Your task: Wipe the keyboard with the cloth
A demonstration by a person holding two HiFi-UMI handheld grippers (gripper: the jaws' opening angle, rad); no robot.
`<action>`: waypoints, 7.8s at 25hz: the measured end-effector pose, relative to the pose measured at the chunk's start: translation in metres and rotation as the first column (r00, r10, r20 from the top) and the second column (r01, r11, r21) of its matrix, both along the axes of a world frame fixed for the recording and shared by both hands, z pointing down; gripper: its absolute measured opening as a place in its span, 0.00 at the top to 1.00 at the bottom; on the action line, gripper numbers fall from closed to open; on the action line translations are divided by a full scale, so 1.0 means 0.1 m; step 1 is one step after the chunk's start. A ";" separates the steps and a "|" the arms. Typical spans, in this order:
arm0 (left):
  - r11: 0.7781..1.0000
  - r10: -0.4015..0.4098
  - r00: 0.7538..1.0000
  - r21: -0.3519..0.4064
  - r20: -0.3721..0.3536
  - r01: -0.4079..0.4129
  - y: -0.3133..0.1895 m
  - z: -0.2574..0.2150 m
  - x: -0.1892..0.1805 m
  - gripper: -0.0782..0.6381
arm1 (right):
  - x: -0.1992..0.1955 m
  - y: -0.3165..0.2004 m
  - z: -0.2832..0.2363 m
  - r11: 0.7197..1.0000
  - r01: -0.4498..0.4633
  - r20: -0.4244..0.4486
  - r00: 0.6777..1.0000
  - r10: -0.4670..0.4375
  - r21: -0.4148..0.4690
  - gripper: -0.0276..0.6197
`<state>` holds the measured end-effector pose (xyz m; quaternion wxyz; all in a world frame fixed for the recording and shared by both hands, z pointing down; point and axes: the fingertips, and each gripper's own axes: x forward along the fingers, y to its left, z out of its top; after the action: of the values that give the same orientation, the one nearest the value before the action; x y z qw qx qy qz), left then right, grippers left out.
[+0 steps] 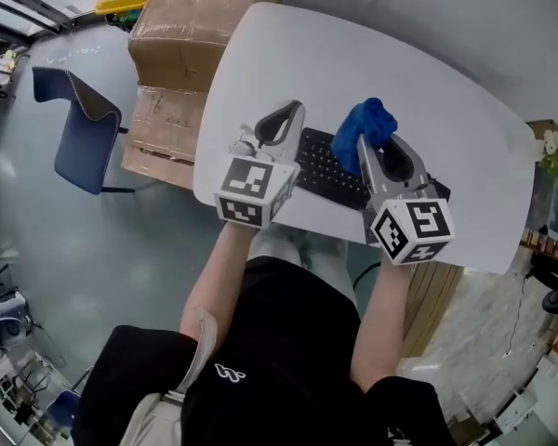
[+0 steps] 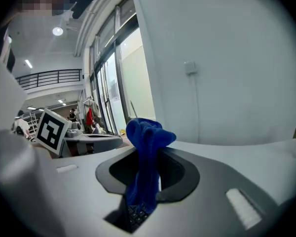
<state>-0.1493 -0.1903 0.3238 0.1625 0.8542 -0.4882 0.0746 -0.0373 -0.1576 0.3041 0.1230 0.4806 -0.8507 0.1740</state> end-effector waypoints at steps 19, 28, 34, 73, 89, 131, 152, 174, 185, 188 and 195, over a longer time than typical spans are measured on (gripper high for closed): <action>0.962 -0.016 1.000 -0.274 0.018 0.021 0.22 1.38 -0.19 0.89 | -0.72 -0.11 1.55 0.906 0.116 0.060 0.993 -0.100 -0.407 0.81; 0.937 0.017 1.000 -0.349 0.015 -0.011 0.29 1.69 -0.10 0.89 | -0.74 -0.14 1.97 0.888 0.077 -0.060 0.991 -0.117 -0.454 0.80; 0.928 0.041 0.999 -0.371 0.017 -0.032 0.31 1.77 0.00 0.89 | -0.69 -0.13 2.08 0.900 0.065 -0.175 0.972 -0.154 -0.431 0.80; 0.892 0.217 0.975 -0.417 0.052 -0.176 0.57 1.87 1.07 0.89 | 0.61 0.18 2.14 0.889 -0.102 -0.202 0.979 0.010 -0.446 0.80; 0.881 0.284 0.957 -0.410 0.063 -0.235 0.73 1.86 1.71 0.89 | 1.28 0.36 2.14 0.881 -0.157 -0.199 0.977 0.073 -0.446 0.80; 0.847 0.406 0.910 -0.410 0.086 -0.339 1.10 1.86 3.21 0.89 | 2.80 0.74 2.01 0.878 -0.219 -0.064 0.975 0.212 -0.426 0.80; 0.828 0.456 0.887 -0.398 0.073 -0.394 1.21 1.85 3.50 0.89 | 3.40 0.94 2.14 0.829 -0.343 -0.148 0.939 0.309 -0.441 0.80; 0.908 0.326 0.945 -0.292 0.039 -0.301 1.05 1.43 1.99 0.89 | 2.17 0.53 0.82 0.925 -0.330 -0.082 0.944 0.320 -0.187 0.80; 0.949 0.039 0.998 -0.315 0.056 -0.019 0.93 1.58 0.06 0.89 | -0.15 0.33 1.13 0.966 0.030 0.031 0.999 -0.023 -0.257 0.80; 0.946 -0.011 0.998 -0.322 0.059 0.029 0.95 1.60 -0.22 0.89 | -0.55 0.39 1.28 0.945 0.110 0.064 0.993 -0.094 -0.309 0.80; 0.926 -0.027 0.998 -0.376 0.058 0.047 1.13 1.82 -0.49 0.89 | -1.03 0.66 1.72 0.879 0.199 0.106 0.980 -0.169 -0.434 0.80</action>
<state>-0.1981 -0.0771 0.5059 0.3123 0.7956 -0.4847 0.1858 -0.1403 -0.0913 0.4765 0.2172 0.3512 -0.8340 0.3659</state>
